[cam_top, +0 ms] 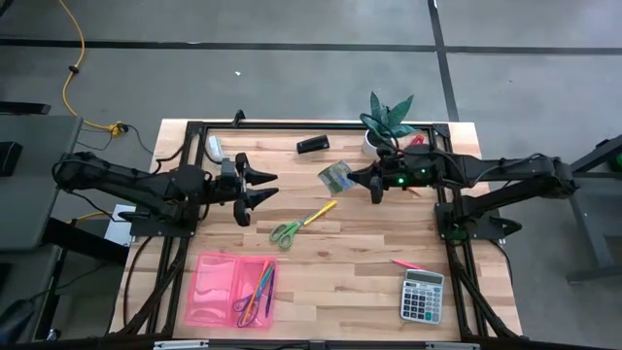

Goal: Pack school essentials
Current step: Put the crayon box into the supply box

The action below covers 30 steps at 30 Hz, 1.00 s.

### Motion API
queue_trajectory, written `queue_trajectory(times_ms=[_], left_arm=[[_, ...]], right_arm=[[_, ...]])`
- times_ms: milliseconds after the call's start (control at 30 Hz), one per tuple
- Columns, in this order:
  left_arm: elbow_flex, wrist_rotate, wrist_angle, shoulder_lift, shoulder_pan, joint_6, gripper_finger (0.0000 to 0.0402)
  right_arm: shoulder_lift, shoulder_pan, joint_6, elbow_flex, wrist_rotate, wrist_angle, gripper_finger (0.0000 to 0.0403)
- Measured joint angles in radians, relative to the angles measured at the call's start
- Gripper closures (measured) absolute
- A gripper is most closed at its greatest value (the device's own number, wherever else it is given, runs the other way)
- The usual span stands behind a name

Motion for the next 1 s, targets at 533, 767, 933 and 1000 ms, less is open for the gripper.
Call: queue_trajectory(times_ms=[533, 767, 933, 1000], left_arm=[[0.024, 0.086, 0.004, -0.042, 0.0, -0.023, 0.0229], [0.032, 0.051, 0.0, -0.118, 0.001, -0.023, 0.0229], [0.032, 0.056, -0.002, -0.127, 0.0, -0.025, 0.0229], [0.032, 0.062, -0.002, -0.127, 0.0, -0.024, 0.0229]], right_arm=[[0.155, 0.064, 0.005, 0.007, -0.107, 0.039, 0.0403], [0.337, 0.178, 0.049, 0.007, -0.113, 0.237, 0.0403], [0.47, 0.251, 0.142, 0.007, -0.078, 0.469, 0.0403], [0.523, 0.274, 0.196, 0.007, -0.036, 0.563, 0.0403]])
